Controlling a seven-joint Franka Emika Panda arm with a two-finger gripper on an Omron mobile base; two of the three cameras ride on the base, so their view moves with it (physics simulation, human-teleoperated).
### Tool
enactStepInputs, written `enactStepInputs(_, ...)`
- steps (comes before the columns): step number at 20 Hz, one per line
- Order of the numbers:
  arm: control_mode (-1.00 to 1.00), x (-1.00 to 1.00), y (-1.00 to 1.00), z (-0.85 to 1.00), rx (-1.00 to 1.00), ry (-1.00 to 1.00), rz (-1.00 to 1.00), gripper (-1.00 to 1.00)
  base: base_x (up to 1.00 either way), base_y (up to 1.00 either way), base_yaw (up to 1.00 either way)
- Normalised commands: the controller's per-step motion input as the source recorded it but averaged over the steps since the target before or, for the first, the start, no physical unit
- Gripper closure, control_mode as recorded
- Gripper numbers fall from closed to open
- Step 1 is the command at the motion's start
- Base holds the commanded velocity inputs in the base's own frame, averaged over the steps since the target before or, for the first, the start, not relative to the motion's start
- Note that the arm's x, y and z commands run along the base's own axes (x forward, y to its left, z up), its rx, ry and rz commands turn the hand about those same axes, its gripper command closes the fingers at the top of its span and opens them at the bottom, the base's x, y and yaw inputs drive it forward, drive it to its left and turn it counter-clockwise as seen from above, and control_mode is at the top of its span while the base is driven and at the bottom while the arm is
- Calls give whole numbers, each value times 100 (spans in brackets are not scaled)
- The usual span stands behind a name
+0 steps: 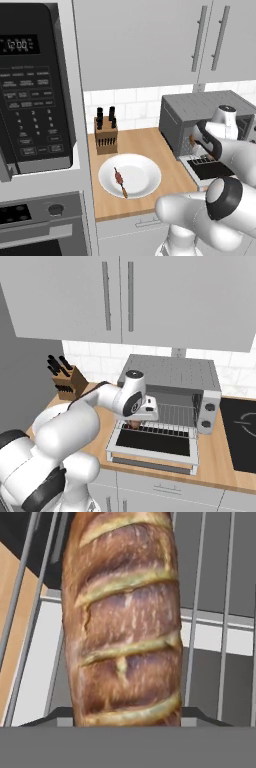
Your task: Pick up the kebab skewer and baguette bread, and place them inside the toaster oven. Close the toaster oven door and start by setting the timer.
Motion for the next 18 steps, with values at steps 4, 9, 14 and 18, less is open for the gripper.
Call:
enactStepInputs(4, -100, 0, 0, -16, 0, 0, 0, 100, 0, 0, 0)
enactStepInputs(9, -100, -21, 0, -21, 0, 0, 0, -100, 0, 0, 0)
enactStepInputs(14, -100, -15, 0, 9, 0, -12, 0, -100, 0, 0, 0)
enactStepInputs(18, -100, -24, 0, 34, 0, -16, 0, -100, 0, 0, 0)
